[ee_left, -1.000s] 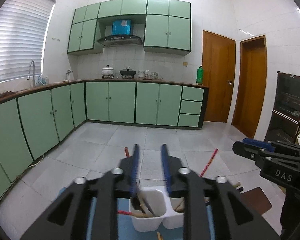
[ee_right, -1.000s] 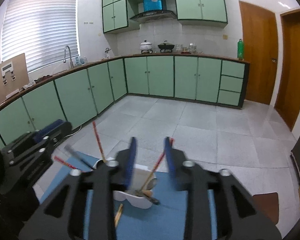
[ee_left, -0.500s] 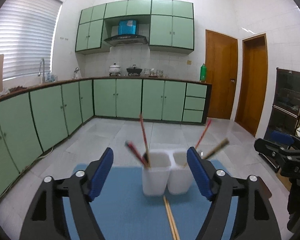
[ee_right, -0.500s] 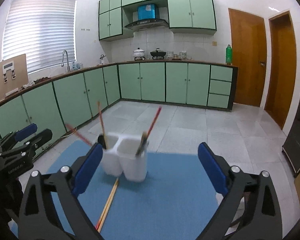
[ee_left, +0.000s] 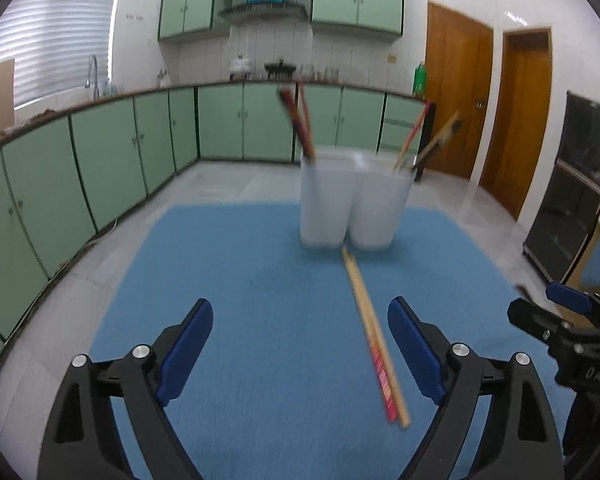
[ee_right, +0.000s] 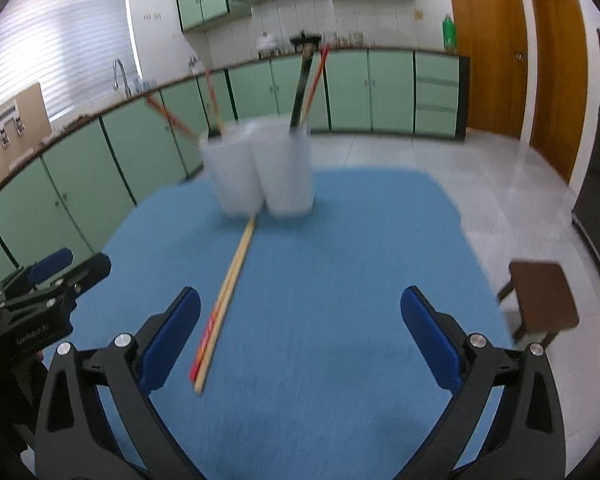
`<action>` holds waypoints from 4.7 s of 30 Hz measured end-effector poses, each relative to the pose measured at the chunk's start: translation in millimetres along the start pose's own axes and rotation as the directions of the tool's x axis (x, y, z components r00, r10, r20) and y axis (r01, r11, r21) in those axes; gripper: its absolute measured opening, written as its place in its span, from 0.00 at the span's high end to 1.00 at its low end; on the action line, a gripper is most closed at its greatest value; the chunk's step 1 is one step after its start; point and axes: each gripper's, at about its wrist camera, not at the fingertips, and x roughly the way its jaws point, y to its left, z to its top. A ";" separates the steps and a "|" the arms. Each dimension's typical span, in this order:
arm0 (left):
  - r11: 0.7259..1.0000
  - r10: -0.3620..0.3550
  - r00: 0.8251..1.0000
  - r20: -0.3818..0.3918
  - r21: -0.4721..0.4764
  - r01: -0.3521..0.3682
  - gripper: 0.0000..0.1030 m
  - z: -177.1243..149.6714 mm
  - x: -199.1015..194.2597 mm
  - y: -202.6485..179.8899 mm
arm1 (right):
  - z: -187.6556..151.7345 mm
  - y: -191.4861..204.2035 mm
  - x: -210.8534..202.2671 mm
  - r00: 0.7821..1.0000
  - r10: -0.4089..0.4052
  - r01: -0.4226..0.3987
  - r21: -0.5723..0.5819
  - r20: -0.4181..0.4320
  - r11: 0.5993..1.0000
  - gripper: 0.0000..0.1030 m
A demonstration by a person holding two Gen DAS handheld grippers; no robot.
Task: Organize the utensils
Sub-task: 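Open both tools and pull them back from the holder, then grasp the remaining plain wooden chopstick with the right tool, then grasp the last red-patterned chopstick with the left tool, then lift both last chopsticks and insert them into the white holder with both tools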
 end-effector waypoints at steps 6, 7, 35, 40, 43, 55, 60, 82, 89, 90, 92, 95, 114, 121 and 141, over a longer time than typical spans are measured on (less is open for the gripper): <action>1.000 0.030 0.996 -0.085 0.002 -0.030 0.15 -33.4 12.9 7.7 | -32.5 17.5 16.0 0.996 0.000 0.000 0.003 -0.086 1.000 0.05; 1.000 0.031 0.995 -0.094 -0.002 -0.031 0.15 -37.2 13.7 8.9 | -37.5 19.7 18.7 0.995 0.005 -0.004 0.010 -0.100 1.000 0.05; 0.998 0.052 0.982 -0.181 -0.023 -0.057 0.15 -56.3 25.2 27.5 | -51.2 66.0 46.8 0.979 -0.006 -0.015 -0.100 -0.205 0.995 0.30; 0.998 0.053 0.981 -0.188 -0.021 -0.058 0.15 -56.6 26.4 27.2 | -51.7 68.3 48.8 0.977 -0.021 -0.004 -0.118 -0.211 0.993 0.48; 0.998 0.055 0.980 -0.189 -0.020 -0.060 0.15 -56.1 27.4 26.5 | -51.8 68.7 49.0 0.978 -0.017 -0.009 -0.124 -0.209 0.992 0.63; 0.998 0.063 0.980 -0.190 -0.012 -0.066 0.15 -56.6 27.6 24.0 | -53.1 46.7 40.3 0.977 0.067 -0.080 -0.054 -0.203 0.995 0.78; 0.997 0.070 0.979 -0.192 0.000 -0.071 0.15 -57.6 28.2 20.5 | -53.1 49.2 42.5 0.975 0.079 -0.094 -0.063 -0.206 0.994 0.78; 1.000 0.016 0.979 -0.204 0.010 -0.014 0.15 -60.8 25.7 -4.2 | -54.5 28.8 35.9 0.977 0.060 -0.068 -0.032 -0.203 0.997 0.94; 0.999 -0.029 0.976 -0.217 0.007 0.031 0.16 -62.8 28.5 -29.9 | -57.8 -4.3 28.1 0.981 0.012 -0.009 0.013 -0.192 1.000 0.94; 0.999 -0.031 0.975 -0.220 0.007 0.033 0.17 -62.5 29.8 -32.9 | -58.1 -7.2 27.2 0.982 0.006 -0.004 0.015 -0.190 1.000 0.94; 0.999 -0.035 0.974 -0.224 0.005 0.037 0.20 -61.9 32.3 -38.1 | -57.6 -12.3 26.3 0.983 -0.002 0.005 0.017 -0.184 1.000 0.94; 0.999 -0.040 0.970 -0.240 0.012 0.044 0.27 -62.9 37.1 -47.3 | -58.1 -18.0 26.6 0.983 -0.004 0.010 0.029 -0.183 1.000 0.93; 0.999 0.013 0.966 -0.258 0.033 -0.004 0.84 -64.5 42.5 -64.2 | -57.6 -14.6 30.7 0.981 -0.009 0.009 0.001 -0.194 1.000 0.93; 0.999 0.014 0.968 -0.251 0.036 -0.005 0.94 -64.0 42.0 -66.8 | -58.7 -12.1 27.9 0.983 -0.017 0.015 -0.014 -0.184 1.000 0.94; 0.999 0.003 0.999 -0.051 0.050 0.000 0.94 -19.5 -31.2 -56.5 | -20.8 -3.2 -33.3 1.000 -0.004 0.004 -0.054 -0.005 0.999 0.94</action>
